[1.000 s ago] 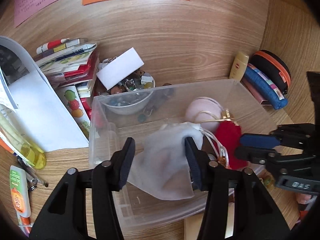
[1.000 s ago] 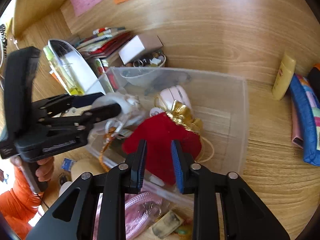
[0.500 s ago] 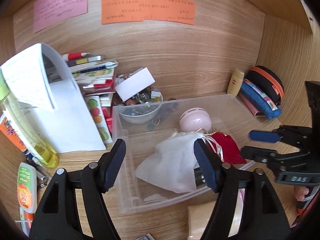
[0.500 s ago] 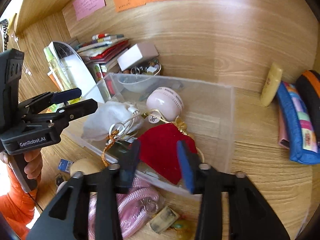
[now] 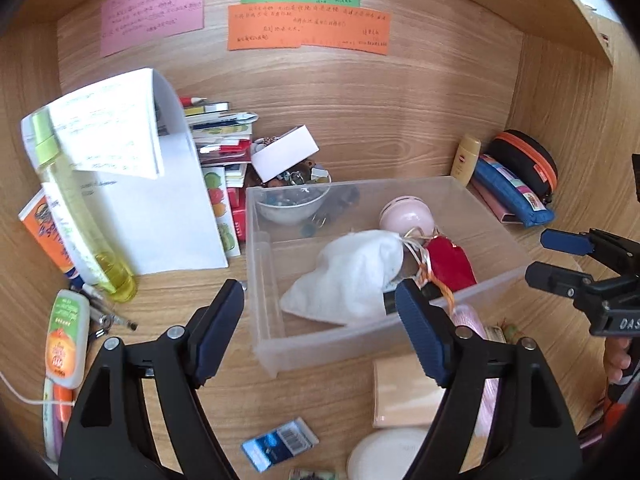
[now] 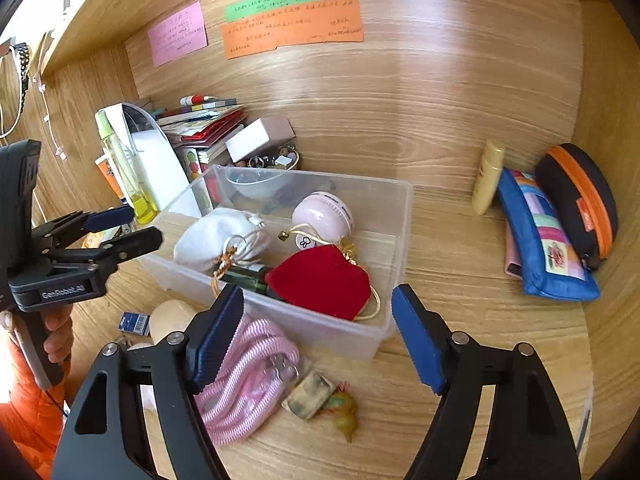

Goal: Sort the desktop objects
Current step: 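Open both tools to drop the pouches into the bin, then grasp the blue card box with the left tool while the right tool grasps the pink rope bag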

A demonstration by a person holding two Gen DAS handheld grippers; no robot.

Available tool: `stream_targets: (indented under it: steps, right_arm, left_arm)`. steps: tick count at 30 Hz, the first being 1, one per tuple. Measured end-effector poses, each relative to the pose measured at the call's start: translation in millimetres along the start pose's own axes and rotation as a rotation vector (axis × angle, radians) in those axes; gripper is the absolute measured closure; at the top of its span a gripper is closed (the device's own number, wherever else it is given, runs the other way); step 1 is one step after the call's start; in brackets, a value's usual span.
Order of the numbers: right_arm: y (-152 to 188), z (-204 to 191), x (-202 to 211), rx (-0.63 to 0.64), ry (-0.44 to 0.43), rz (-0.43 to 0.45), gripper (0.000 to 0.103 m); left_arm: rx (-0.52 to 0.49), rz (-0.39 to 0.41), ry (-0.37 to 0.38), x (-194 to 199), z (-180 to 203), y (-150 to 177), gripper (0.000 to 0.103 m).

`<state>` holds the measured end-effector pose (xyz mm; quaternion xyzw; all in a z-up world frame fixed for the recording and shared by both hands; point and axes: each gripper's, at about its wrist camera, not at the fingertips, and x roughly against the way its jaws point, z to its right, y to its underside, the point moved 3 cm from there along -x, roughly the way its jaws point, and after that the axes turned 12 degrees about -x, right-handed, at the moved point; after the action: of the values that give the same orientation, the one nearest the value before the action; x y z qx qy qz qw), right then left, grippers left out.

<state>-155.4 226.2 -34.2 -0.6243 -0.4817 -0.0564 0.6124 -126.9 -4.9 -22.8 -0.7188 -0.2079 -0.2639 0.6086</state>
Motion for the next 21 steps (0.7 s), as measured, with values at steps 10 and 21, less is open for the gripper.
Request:
stream_targets:
  steps: [10,21]
  right_arm:
    - [14.3,35.3,9.7,-0.084,0.042,-0.009,0.022]
    - [46.3,46.1,-8.2,-0.047,0.097,-0.087,0.023]
  left_arm:
    - [0.022,-0.056,-0.087,20.8,-17.2,31.5,0.017]
    - [0.052,-0.19,-0.084,7.2,-24.0,76.6,0.017]
